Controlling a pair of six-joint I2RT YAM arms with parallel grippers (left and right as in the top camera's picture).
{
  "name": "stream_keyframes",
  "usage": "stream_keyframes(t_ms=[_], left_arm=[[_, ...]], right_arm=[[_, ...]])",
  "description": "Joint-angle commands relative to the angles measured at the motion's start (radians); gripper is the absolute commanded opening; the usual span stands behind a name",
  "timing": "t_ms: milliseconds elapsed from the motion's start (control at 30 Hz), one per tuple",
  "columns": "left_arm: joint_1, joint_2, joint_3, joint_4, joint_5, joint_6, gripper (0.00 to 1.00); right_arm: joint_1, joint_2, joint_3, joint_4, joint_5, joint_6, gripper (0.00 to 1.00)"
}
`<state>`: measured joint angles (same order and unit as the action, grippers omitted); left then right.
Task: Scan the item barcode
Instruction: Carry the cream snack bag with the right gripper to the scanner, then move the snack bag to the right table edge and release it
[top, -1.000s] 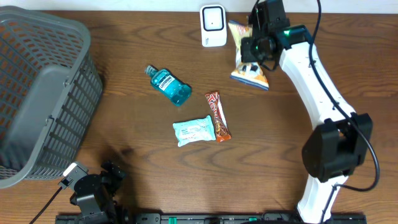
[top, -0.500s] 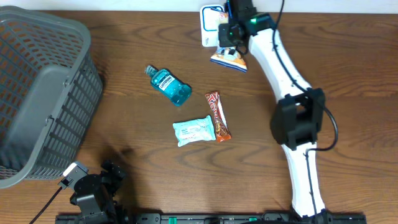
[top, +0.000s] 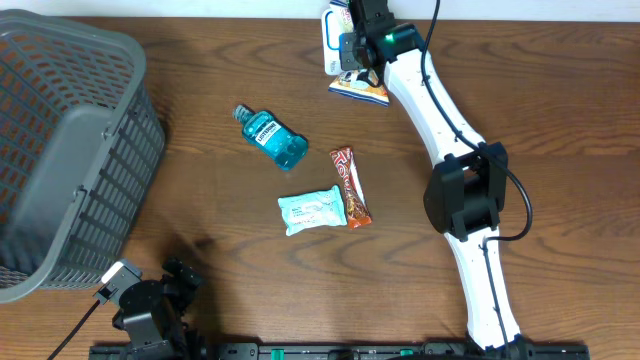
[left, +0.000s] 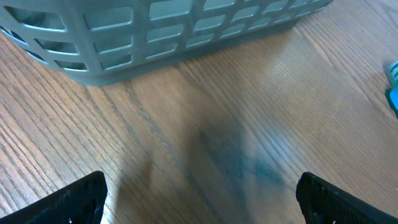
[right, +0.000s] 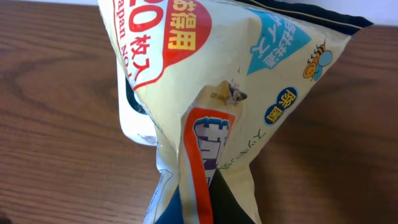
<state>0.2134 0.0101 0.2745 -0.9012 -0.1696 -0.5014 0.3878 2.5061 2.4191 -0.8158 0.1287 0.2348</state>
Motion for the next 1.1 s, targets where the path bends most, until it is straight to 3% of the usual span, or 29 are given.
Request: stream_keyframes(t_ms=[0,267,400,700,900,1067], left_arm=[[0.003,-0.005,-0.008,-0.032,-0.002,0.006,0.98],[0.003,-0.005,-0.008,-0.032,-0.002,0.006,0.98],[0.003,-0.005,-0.008,-0.032,-0.002,0.006,0.98],[0.003,-0.005,-0.008,-0.032,-0.002,0.006,0.98],[0.003,-0.005,-0.008,-0.032,-0.002,0.006,0.98],[0.003,-0.005,-0.008,-0.032,-0.002,0.006,0.98]], right_arm=[[0.016,0.002,0.038,-0.010,0.019,0.028,0.01],[0.008,-0.043,0.205,-0.286,0.033,0.038,0.01],[-0.026,-0.108,0.301,-0.492,0.126,0.060,0.01],[-0.225,-0.195,0.308,-0.772,0.437,0.214,0.01],[-0.438,-0.177,0.222,-0.806,0.467,0.256,0.01],[-0.611,-0.164,0.044,-0.752,0.423,0.292,0.01]])
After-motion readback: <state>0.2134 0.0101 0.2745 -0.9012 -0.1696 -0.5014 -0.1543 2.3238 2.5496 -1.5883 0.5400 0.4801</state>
